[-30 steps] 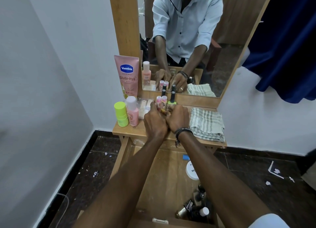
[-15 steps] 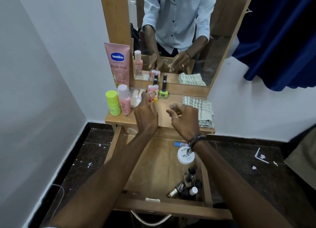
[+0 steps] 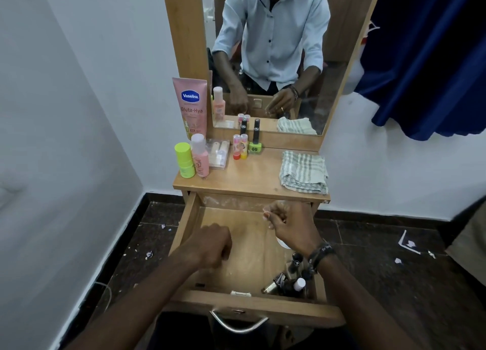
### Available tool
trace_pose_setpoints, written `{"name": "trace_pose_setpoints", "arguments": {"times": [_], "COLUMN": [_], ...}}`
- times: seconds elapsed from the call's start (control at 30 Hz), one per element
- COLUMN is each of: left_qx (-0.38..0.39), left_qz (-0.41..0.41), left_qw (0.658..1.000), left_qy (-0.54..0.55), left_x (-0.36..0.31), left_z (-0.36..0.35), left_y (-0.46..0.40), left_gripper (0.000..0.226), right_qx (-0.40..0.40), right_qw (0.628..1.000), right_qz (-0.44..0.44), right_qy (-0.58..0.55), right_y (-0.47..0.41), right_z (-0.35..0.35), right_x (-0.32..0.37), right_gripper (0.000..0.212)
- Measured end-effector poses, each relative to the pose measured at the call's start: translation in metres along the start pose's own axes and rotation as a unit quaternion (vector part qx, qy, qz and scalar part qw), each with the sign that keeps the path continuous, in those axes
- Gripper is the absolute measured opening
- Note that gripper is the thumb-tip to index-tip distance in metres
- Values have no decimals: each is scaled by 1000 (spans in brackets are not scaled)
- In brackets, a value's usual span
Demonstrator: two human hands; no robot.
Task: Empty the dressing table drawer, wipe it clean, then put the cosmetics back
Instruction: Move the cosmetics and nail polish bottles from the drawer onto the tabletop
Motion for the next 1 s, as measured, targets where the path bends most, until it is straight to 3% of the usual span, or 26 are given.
{"name": "trace_pose_setpoints", "arguments": {"times": [0.1, 0.27, 0.5, 0.6, 0.77, 0.9, 1.0], "left_qx": [76, 85, 132, 136, 125, 131, 134], "left_qz": [37, 48, 48, 44, 48, 45, 43], "left_qw": [996, 993, 990, 990, 991, 989, 987], "left_qy": [-32, -62, -13, -14, 12, 53, 79], "left_x": [5, 13, 25, 27, 27, 31, 37], "left_z": [-22, -32, -44, -48, -48, -51, -53], "left_y": [5, 13, 17, 16, 18, 20, 22], "left_gripper": [31, 30, 34, 34, 30, 29, 29], "right_qx": [43, 56, 57, 90, 194, 231, 224], "right_qw": [996, 982, 969, 957, 883, 845, 842], "right_qz": [-56, -137, -188, -174, -126, -112, -87], "right_qy": [53, 118, 149, 217, 408, 468, 483], "right_y": [4, 10, 13, 4, -16, -21, -24], "right_z": [1, 18, 18, 12, -19, -45, -53], "right_x": [-19, -42, -61, -53, -33, -39, -37], "right_gripper": [19, 27, 22, 18, 21, 28, 30]}}
Point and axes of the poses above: each hand's wrist, its own y-axis away from the middle knuckle, its own z-axis out of the back of the hand, x = y × z, the point moved 8 cm from there along -y, towards the middle knuckle, and after that the axes turned 7 degrees about x, right-handed, at the moved point
